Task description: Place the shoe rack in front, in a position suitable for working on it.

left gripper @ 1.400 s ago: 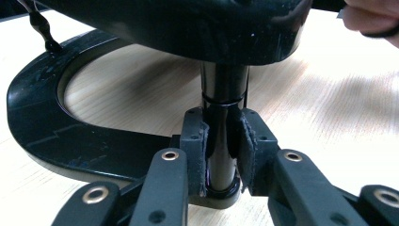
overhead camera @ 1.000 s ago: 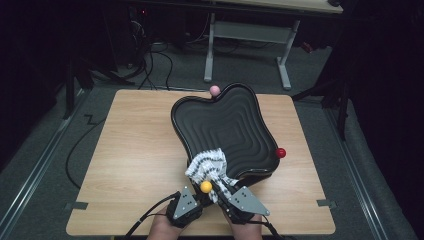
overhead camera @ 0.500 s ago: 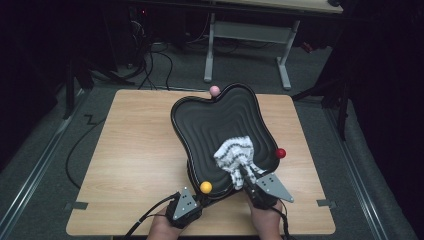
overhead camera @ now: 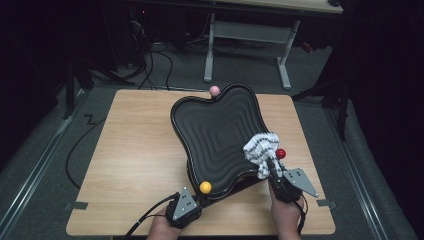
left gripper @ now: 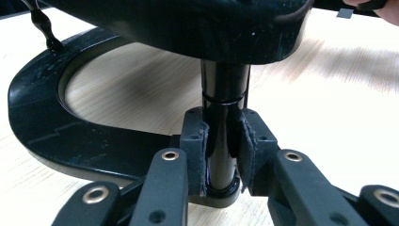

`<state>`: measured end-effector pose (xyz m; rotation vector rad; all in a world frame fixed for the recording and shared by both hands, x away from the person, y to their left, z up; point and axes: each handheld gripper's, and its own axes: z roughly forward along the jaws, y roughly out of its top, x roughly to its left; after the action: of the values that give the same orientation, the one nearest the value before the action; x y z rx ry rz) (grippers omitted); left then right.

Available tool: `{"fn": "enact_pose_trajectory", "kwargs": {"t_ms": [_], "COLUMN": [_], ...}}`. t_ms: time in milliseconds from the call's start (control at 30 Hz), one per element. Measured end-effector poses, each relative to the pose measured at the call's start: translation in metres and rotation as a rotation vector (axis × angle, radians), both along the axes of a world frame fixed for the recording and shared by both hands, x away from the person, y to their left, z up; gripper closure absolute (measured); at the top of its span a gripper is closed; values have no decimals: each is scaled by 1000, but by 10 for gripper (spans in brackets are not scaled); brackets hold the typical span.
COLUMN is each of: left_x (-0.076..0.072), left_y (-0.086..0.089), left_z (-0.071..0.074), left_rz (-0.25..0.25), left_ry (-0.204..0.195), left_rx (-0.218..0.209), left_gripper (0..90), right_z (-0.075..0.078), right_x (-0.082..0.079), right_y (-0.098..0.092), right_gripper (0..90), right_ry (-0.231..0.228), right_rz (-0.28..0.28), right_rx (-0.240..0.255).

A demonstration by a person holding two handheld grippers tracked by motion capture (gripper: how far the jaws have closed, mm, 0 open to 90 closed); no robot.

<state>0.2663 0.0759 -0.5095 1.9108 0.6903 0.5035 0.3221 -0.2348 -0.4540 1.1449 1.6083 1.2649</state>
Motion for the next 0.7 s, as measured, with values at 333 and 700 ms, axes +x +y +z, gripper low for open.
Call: {"fn": "enact_pose_trajectory", "kwargs": {"t_ms": [333, 700], "left_x": [15, 19], "left_y": [-1, -1], "left_z": [2, 1], "left_rz": [40, 65], "left_ry": [27, 31], "left_rx": [-12, -25], "left_gripper": [744, 744], "right_z": [4, -20], "right_x": [-42, -43], "right_y": [10, 39], "right_gripper": [804, 804], "right_ry": [-22, 61], "right_rz": [74, 157], "right_rx": [-21, -62]}}
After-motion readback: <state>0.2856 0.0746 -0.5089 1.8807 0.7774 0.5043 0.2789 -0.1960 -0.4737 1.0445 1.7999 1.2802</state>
